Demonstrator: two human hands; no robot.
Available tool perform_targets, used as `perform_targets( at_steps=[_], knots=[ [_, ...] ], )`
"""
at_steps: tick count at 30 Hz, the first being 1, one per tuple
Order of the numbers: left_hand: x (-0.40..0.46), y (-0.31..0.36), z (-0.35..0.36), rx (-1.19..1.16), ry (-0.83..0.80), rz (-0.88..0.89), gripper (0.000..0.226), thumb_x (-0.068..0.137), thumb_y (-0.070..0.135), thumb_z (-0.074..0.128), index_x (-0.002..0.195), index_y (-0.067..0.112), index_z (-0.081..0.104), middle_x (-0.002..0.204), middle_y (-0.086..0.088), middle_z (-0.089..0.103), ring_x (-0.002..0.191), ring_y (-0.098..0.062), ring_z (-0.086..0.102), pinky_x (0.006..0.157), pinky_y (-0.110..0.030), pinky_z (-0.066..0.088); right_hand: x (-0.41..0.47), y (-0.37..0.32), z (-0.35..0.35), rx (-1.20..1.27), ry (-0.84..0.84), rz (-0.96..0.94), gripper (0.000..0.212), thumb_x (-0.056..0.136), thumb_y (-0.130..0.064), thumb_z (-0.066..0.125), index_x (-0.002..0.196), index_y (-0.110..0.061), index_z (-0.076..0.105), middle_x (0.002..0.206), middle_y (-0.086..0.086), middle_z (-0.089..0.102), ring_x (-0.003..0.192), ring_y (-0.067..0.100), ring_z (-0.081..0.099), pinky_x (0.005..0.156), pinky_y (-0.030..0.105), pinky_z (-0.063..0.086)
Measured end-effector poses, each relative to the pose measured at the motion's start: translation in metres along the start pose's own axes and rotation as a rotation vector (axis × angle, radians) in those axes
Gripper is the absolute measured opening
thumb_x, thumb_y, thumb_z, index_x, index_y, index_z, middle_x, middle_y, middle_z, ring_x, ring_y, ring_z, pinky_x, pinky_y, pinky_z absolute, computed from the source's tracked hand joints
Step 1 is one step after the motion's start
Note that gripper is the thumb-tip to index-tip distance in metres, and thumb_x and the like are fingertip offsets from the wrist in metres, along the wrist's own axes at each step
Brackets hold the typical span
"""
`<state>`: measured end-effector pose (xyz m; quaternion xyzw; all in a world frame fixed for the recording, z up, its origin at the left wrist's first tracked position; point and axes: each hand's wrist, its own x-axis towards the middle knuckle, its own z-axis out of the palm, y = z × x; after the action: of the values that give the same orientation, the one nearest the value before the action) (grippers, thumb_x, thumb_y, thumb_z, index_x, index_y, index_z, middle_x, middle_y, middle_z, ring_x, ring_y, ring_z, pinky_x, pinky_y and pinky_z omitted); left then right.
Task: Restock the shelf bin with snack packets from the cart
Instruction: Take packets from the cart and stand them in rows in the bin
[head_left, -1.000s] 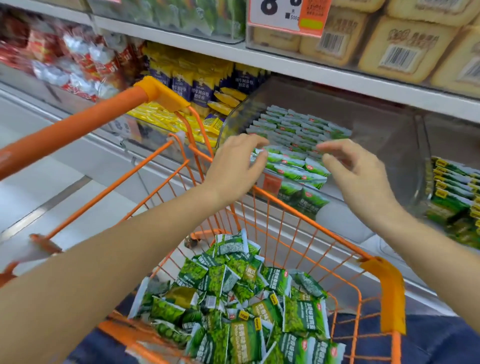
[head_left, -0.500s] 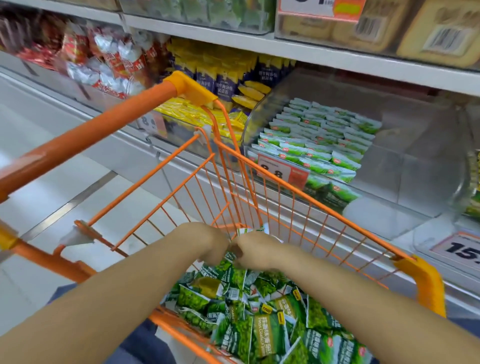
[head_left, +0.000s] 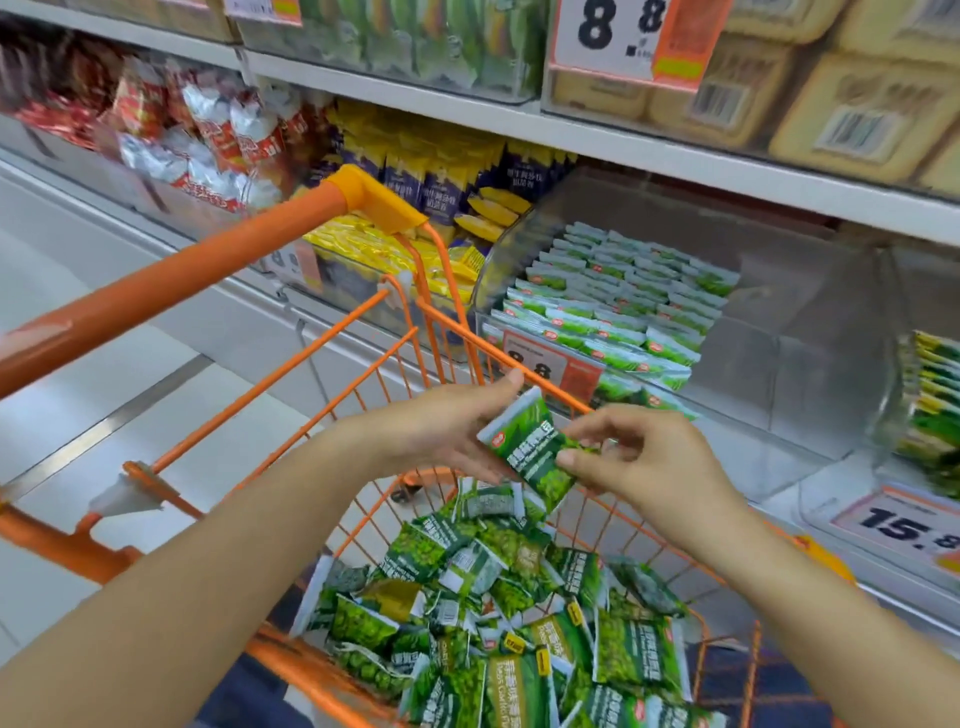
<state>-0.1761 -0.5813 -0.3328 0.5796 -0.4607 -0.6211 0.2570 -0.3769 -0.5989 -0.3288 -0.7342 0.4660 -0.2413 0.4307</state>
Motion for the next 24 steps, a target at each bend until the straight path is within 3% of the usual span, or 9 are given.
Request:
perform_targets(
  at_steps=[4, 7, 9, 13, 16, 18, 20, 22, 24],
  knots=[
    [-0.005, 0.018, 0.014, 0.018, 0.057, 0.196, 0.028, 0.091, 0.03, 0.059, 0.106, 0.008, 0.07, 0.1, -0.006, 0.074, 0.09, -0.019, 0.072, 0.076, -0.024, 0.057, -0.003, 0.001, -0.014, 0.357, 0.02, 0.056, 0.015, 0.076, -0.008, 0.074, 0.084, -0.018, 0.067, 0.07, -0.002, 0.059, 0.052, 0.011, 0.06, 0.056, 0.023, 0.055],
    [-0.006, 0.031, 0.027, 0.02, 0.126, 0.281, 0.022, 0.088, 0.025, 0.064, 0.099, 0.008, 0.073, 0.088, -0.007, 0.076, 0.081, -0.015, 0.072, 0.068, -0.021, 0.057, -0.005, -0.001, -0.027, 0.195, 0.001, 0.048, 0.033, 0.067, -0.049, 0.072, 0.085, -0.022, 0.07, 0.073, 0.004, 0.061, 0.065, 0.013, 0.057, 0.067, 0.038, 0.053],
    [-0.003, 0.039, 0.039, 0.005, 0.136, 0.346, 0.019, 0.087, 0.023, 0.066, 0.094, 0.007, 0.074, 0.084, -0.008, 0.075, 0.073, -0.013, 0.071, 0.066, -0.023, 0.057, -0.004, -0.002, -0.038, 0.078, -0.009, 0.003, 0.053, 0.07, -0.059, 0.072, 0.074, -0.007, 0.064, 0.064, 0.008, 0.049, 0.06, 0.014, 0.046, 0.061, 0.034, 0.043],
    [0.023, 0.049, 0.058, 0.201, 0.396, 0.555, 0.039, 0.098, 0.035, 0.051, 0.066, 0.014, 0.061, 0.057, 0.01, 0.053, 0.059, -0.009, 0.053, 0.063, -0.029, 0.043, 0.002, 0.001, -0.068, 0.058, 0.127, -0.015, 0.05, 0.082, -0.027, 0.072, 0.06, 0.006, 0.042, 0.056, 0.004, 0.029, 0.054, 0.012, 0.029, 0.055, 0.026, 0.022],
    [0.06, 0.044, 0.057, 0.776, 0.639, 0.604, 0.041, 0.1, 0.049, 0.032, 0.104, 0.025, 0.065, 0.095, 0.006, 0.062, 0.103, -0.019, 0.054, 0.09, -0.038, 0.039, 0.015, 0.02, -0.094, 0.257, 0.352, 0.104, 0.034, 0.088, -0.024, 0.068, 0.072, 0.001, 0.051, 0.064, 0.015, 0.042, 0.061, 0.019, 0.049, 0.065, 0.026, 0.04],
    [0.079, 0.038, 0.053, 1.023, 0.648, 0.451, 0.063, 0.096, 0.057, 0.017, 0.13, 0.019, 0.054, 0.125, -0.003, 0.058, 0.125, -0.024, 0.044, 0.11, -0.042, 0.027, 0.03, 0.039, -0.104, 0.414, 0.496, 0.253, 0.029, 0.091, -0.03, 0.063, 0.103, -0.004, 0.057, 0.095, 0.014, 0.055, 0.097, 0.028, 0.054, 0.089, 0.038, 0.042],
    [0.092, 0.033, 0.05, 1.157, 0.618, 0.352, 0.075, 0.092, 0.063, 0.006, 0.138, 0.019, 0.046, 0.139, -0.003, 0.05, 0.136, -0.024, 0.035, 0.117, -0.045, 0.014, 0.051, 0.052, -0.109, 0.589, 0.62, 0.359, 0.049, 0.094, -0.03, 0.06, 0.135, -0.008, 0.044, 0.131, 0.001, 0.049, 0.121, 0.024, 0.048, 0.1, 0.04, 0.037],
    [0.098, 0.029, 0.049, 1.211, 0.582, 0.352, 0.083, 0.088, 0.066, -0.001, 0.141, 0.023, 0.044, 0.144, -0.001, 0.047, 0.14, -0.023, 0.03, 0.118, -0.047, 0.008, 0.079, 0.059, -0.111, 0.707, 0.749, 0.45, 0.031, 0.096, -0.02, 0.055, 0.124, -0.01, 0.049, 0.122, 0.007, 0.057, 0.104, 0.024, 0.054, 0.087, 0.035, 0.042],
    [0.098, 0.027, 0.048, 1.217, 0.585, 0.383, 0.083, 0.087, 0.066, -0.002, 0.141, 0.024, 0.046, 0.142, -0.001, 0.049, 0.138, -0.023, 0.033, 0.118, -0.049, 0.012, 0.103, 0.065, -0.112, 0.681, 0.814, 0.512, 0.016, 0.099, -0.007, 0.042, 0.111, -0.009, 0.052, 0.087, 0.008, 0.053, 0.078, 0.018, 0.049, 0.071, 0.027, 0.039]
  ],
)
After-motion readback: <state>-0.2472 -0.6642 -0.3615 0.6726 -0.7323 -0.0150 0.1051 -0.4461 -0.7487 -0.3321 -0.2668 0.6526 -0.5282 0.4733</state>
